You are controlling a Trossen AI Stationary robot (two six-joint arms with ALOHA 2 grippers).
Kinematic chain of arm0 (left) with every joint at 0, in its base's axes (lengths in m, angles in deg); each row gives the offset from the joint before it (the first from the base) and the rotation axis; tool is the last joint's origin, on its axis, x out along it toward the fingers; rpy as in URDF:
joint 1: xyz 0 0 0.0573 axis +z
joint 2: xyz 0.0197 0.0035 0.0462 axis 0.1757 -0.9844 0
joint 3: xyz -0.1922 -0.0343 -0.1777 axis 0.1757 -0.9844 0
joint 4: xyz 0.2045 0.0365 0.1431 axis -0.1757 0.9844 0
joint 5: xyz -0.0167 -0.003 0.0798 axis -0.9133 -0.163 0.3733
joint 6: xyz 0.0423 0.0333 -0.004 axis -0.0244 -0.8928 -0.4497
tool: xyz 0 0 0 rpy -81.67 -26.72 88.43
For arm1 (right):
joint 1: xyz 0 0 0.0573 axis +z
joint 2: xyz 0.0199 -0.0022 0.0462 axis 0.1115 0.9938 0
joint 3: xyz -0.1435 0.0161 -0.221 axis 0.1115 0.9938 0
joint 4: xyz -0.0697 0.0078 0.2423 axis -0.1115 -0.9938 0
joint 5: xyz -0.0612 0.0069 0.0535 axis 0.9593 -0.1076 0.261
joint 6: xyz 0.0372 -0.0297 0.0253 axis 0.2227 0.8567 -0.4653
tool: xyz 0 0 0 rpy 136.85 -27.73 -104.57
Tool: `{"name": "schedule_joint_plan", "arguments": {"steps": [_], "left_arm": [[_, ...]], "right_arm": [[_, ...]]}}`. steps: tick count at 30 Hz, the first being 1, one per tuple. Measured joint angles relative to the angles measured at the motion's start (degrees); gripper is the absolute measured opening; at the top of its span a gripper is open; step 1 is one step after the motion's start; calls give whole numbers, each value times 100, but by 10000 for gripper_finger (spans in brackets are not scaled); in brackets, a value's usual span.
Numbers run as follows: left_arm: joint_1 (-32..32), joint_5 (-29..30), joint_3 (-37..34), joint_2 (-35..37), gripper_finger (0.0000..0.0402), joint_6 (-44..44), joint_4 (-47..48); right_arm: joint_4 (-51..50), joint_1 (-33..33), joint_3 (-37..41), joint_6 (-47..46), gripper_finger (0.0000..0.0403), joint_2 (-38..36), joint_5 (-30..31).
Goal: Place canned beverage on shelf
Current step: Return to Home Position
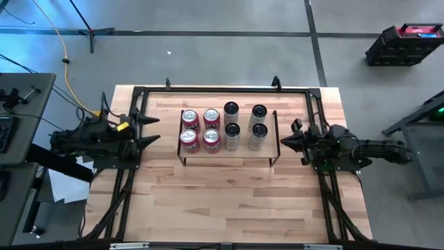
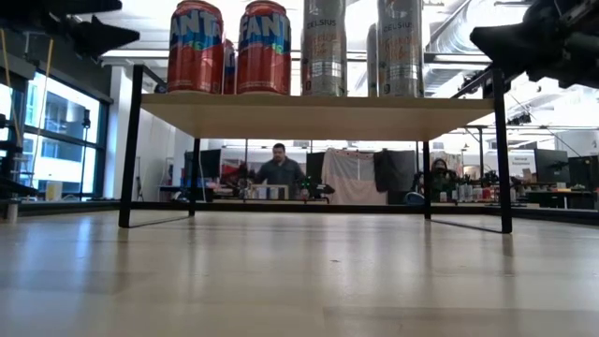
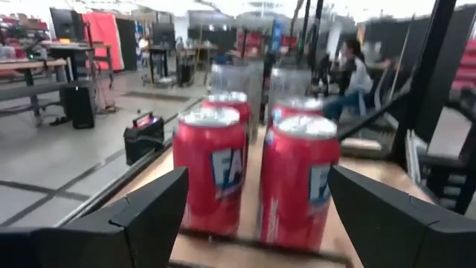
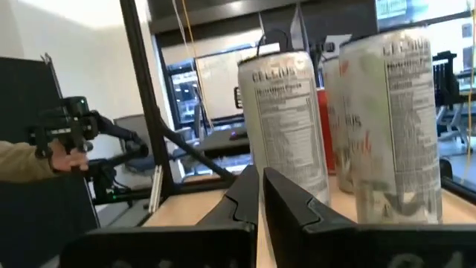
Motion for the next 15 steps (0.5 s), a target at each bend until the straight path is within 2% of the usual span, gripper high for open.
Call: {"name": "schedule_joint_plan", "arguments": {"steps": [6, 11, 15], "left_arm": [[4, 285, -98, 14, 314, 92, 377], [4, -100, -520, 14, 314, 259, -214], [0, -124, -807, 10, 314, 306, -343]], "right_arm": [[-347, 0, 0, -15, 9, 0, 118], [-499, 0, 2, -30, 9, 2, 141], [-562, 0, 2, -30, 9, 2, 148]]}}
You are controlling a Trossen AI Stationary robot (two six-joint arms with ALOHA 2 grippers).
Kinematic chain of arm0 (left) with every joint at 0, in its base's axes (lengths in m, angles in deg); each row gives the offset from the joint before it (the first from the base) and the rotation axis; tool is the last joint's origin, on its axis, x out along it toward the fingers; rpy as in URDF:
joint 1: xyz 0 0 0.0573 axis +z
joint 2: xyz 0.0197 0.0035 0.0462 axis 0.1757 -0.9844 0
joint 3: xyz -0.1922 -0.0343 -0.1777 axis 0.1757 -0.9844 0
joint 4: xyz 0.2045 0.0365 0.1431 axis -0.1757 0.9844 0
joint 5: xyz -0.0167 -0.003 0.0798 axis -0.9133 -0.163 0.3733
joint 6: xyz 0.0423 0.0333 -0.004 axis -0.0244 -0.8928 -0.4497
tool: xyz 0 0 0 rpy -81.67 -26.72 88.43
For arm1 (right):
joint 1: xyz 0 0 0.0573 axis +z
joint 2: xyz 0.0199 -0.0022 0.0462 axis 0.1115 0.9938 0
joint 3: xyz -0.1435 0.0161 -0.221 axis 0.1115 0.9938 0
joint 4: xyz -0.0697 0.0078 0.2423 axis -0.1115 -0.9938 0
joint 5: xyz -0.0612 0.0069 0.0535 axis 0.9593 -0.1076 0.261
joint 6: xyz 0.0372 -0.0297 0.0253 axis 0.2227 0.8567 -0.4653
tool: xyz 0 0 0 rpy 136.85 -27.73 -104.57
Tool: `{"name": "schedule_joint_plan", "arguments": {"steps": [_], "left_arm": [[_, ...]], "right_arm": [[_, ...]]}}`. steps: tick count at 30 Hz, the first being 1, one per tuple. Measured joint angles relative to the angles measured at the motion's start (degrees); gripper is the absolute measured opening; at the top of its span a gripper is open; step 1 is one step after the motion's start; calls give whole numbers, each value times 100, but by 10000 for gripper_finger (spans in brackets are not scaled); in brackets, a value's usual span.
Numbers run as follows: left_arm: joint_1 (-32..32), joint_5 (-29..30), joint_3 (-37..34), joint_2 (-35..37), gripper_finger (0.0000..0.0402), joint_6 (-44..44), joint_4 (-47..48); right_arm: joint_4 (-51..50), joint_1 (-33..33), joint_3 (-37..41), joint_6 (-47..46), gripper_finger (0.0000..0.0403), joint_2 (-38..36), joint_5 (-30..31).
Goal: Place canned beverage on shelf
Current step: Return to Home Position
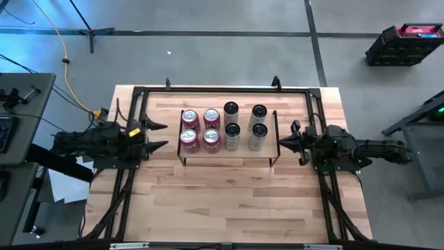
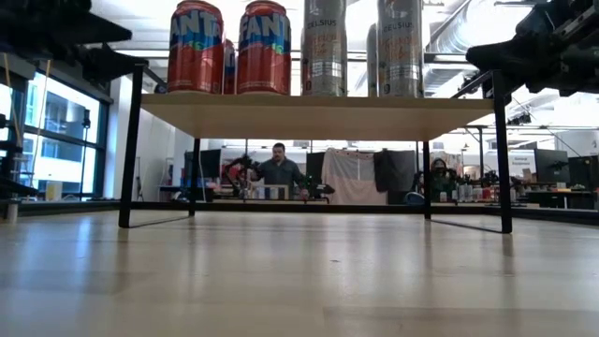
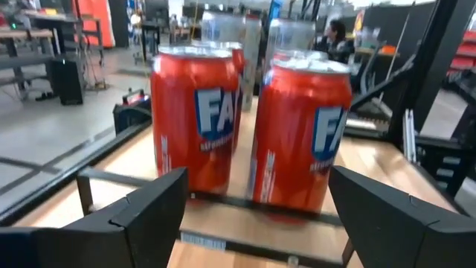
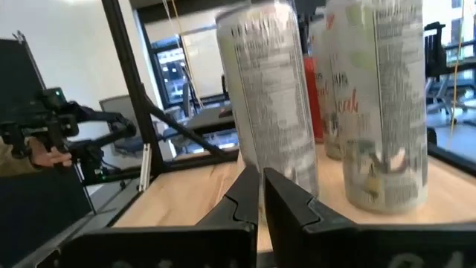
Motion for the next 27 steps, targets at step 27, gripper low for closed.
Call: {"name": "schedule_joint_plan", "arguments": {"steps": [27], "left_arm": [[4, -1413, -1370, -39, 314, -116, -1778]], "right_arm": [[-190, 0, 4, 205, 9, 4, 55]]}}
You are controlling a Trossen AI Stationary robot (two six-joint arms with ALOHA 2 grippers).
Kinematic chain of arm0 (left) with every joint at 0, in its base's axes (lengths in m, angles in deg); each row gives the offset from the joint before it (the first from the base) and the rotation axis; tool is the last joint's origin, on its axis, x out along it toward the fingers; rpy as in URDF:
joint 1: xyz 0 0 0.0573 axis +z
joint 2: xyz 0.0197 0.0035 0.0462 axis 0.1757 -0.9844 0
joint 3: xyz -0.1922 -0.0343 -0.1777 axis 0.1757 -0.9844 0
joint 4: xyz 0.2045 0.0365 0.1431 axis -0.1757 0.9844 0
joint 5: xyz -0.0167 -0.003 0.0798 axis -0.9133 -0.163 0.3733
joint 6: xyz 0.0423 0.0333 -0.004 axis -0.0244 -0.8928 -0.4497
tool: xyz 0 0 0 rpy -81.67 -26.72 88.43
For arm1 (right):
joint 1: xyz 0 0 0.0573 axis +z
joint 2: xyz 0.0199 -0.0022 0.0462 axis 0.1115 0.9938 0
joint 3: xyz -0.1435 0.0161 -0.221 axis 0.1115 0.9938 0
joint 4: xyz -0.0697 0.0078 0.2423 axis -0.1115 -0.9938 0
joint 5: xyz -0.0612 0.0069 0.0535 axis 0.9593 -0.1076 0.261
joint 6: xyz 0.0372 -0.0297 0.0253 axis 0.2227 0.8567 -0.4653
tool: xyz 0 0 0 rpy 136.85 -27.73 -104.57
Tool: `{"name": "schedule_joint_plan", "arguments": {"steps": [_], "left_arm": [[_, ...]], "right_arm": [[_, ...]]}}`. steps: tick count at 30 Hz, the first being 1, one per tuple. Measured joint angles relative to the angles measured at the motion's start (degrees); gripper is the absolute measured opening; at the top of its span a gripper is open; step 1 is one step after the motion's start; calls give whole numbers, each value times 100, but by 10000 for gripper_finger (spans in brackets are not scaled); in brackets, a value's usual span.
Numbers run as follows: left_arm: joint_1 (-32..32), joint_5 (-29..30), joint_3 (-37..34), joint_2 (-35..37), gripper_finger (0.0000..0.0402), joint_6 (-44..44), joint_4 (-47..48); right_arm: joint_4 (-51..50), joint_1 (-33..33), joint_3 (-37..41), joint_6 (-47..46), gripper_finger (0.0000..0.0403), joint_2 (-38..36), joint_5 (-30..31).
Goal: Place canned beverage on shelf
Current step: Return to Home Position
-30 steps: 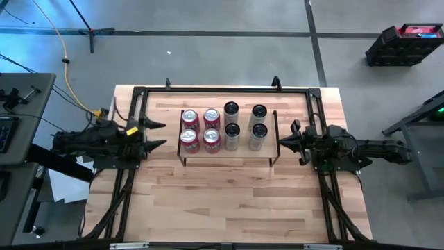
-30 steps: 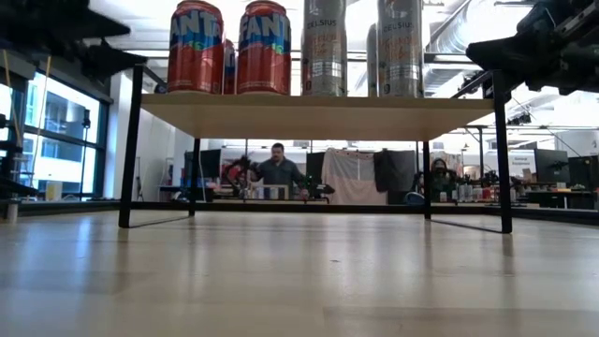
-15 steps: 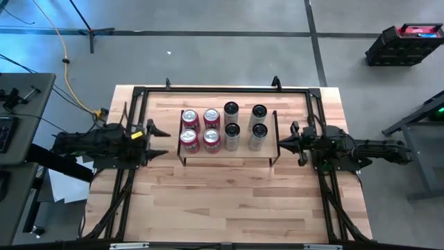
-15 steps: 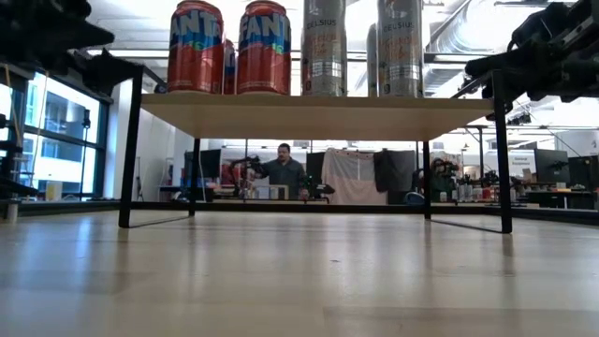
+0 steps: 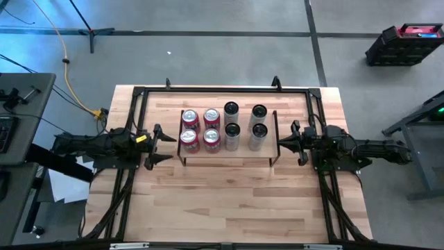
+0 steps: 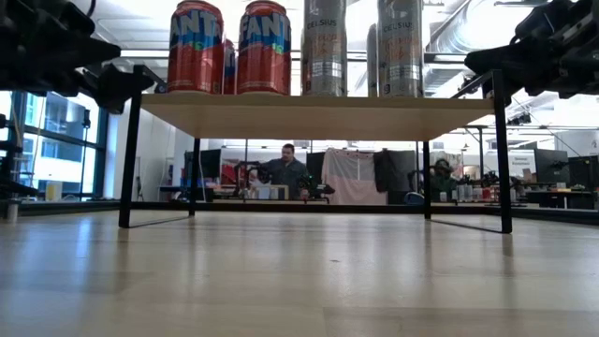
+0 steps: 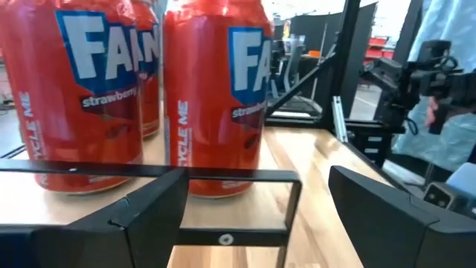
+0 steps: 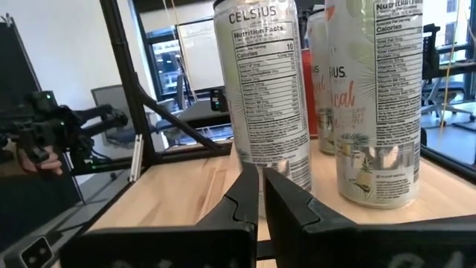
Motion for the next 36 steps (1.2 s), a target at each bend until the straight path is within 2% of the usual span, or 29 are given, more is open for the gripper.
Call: {"name": "schedule_joint_plan", "arguments": {"steps": [6, 14, 21, 36], "left_arm": [[-7, -30, 1, -5, 314, -5, 5], [4, 60, 1, -7, 314, 58, 17], [4, 143, 1, -7, 314, -513, 36], [4, 145, 1, -7, 314, -528, 36]], "right_arm": [[0, 0, 0, 141, 9, 0, 294], [-2, -2, 0, 387, 9, 0, 241], [-50, -2, 2, 351, 9, 0, 231], [-329, -2, 2, 352, 9, 2, 208]]}}
